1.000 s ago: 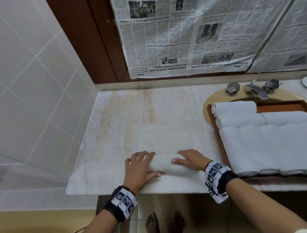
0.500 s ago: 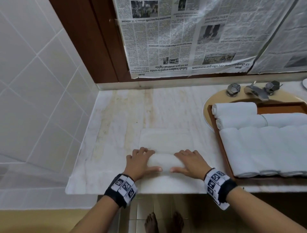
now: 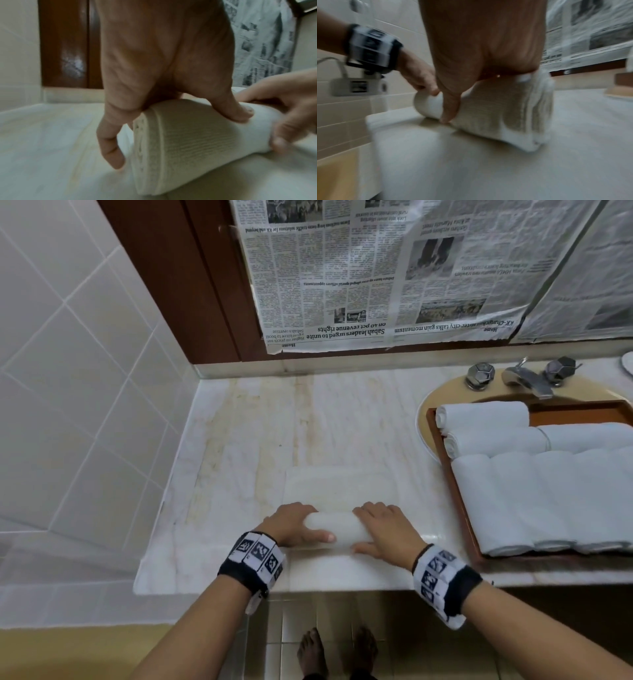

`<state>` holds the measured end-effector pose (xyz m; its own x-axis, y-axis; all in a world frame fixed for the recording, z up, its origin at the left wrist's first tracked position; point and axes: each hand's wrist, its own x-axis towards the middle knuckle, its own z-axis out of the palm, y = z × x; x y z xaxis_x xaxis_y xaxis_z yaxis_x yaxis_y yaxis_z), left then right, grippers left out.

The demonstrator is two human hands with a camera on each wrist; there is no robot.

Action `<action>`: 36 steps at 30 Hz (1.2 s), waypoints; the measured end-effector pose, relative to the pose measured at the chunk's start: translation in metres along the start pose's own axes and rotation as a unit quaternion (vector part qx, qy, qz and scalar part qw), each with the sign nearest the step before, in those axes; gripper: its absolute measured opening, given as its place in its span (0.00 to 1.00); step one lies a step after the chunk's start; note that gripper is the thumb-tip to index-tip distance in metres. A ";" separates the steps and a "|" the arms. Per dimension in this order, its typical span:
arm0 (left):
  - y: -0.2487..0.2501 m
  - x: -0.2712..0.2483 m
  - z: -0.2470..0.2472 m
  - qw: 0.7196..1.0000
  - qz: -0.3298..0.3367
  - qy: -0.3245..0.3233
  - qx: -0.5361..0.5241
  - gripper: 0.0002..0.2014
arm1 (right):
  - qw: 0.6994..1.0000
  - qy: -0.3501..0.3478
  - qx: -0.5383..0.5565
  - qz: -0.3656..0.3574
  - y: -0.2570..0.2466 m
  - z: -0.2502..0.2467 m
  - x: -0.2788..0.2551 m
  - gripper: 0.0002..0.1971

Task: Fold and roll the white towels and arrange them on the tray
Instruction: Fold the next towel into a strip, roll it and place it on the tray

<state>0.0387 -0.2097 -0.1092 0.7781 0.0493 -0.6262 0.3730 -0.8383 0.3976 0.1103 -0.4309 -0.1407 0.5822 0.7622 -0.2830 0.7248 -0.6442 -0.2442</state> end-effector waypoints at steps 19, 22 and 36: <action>0.006 -0.009 0.033 0.996 0.004 0.079 0.037 0.41 | 0.999 -0.021 0.025 0.024 0.002 -0.009 -0.007 0.33; 0.008 -0.025 0.064 0.969 0.042 0.194 0.147 0.40 | 0.977 -0.142 0.154 0.030 0.011 -0.036 0.007 0.29; 0.013 -0.009 0.026 0.997 0.004 0.071 0.042 0.42 | 0.999 0.002 0.036 0.003 0.009 -0.017 -0.002 0.34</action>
<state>0.0236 -0.2354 -0.1157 0.8472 0.1140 -0.5188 0.3275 -0.8811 0.3411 0.1218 -0.4377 -0.1269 0.5881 0.7583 -0.2814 0.6926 -0.6518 -0.3090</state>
